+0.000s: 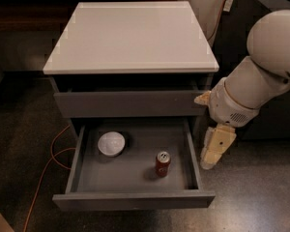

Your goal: Close middle drawer

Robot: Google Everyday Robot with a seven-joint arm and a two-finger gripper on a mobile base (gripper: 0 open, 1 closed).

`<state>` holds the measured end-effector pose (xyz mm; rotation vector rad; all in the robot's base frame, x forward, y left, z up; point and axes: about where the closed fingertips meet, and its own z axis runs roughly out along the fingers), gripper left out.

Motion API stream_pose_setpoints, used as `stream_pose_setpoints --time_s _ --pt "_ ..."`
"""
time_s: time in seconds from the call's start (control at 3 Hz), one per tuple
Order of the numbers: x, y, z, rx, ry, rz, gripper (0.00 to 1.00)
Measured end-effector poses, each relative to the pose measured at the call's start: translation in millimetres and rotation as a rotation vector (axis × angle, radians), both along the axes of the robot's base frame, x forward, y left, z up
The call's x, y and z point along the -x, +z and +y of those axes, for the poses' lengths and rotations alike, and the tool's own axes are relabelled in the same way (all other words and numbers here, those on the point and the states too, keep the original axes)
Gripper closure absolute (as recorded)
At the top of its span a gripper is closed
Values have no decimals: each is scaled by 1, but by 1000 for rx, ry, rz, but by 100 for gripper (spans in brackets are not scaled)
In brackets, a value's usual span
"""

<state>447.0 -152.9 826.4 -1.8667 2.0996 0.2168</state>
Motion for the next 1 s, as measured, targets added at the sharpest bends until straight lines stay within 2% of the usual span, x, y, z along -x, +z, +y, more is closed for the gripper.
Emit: stream_pose_setpoints --time_s 0.33,0.67,1.0 --pt "-1 -24 25 -50 62 37 0" --pt "2 -64 64 -112 158 83 0" --pt "5 -87 86 -143 213 89 0"
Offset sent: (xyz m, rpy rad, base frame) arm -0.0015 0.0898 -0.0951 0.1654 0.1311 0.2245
